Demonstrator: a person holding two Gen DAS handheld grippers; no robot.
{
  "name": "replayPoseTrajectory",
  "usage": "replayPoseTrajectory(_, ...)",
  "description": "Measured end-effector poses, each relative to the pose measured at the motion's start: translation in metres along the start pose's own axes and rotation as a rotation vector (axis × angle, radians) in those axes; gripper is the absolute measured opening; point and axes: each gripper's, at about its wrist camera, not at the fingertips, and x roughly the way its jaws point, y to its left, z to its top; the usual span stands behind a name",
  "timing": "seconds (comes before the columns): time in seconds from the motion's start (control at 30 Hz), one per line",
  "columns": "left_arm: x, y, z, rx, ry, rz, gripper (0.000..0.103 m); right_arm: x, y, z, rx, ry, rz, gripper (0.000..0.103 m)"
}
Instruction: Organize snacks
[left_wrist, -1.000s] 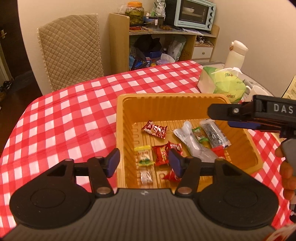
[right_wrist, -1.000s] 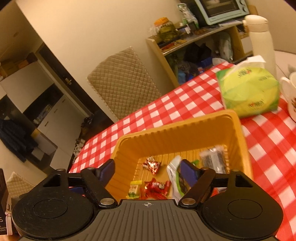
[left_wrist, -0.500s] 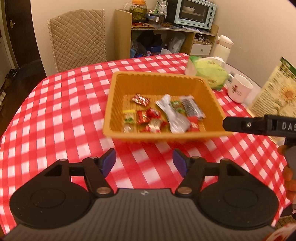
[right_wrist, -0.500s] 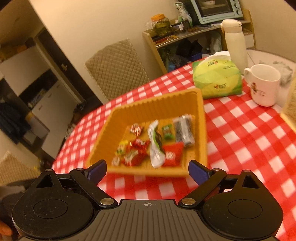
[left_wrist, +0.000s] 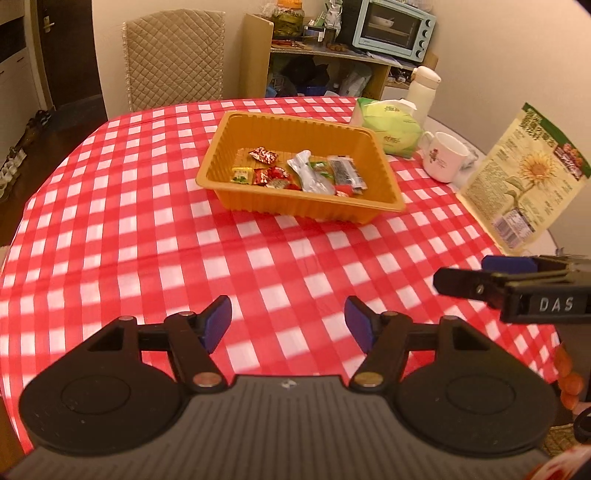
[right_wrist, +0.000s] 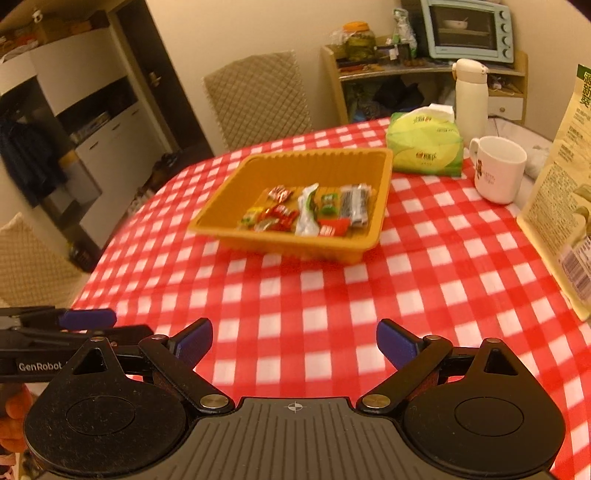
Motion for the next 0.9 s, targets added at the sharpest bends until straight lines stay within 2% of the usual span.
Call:
replayPoseTrajectory(0.47,-0.051,-0.027,-0.050,-0.048,0.002,0.028,0.066,-0.045,0.014,-0.050,-0.097,0.091,0.003,0.095)
replayPoseTrajectory(0.9,-0.071,-0.044,-0.077,-0.054,0.006,0.015,0.066,-0.065,0.021,-0.070,-0.117,0.116,0.019,0.095)
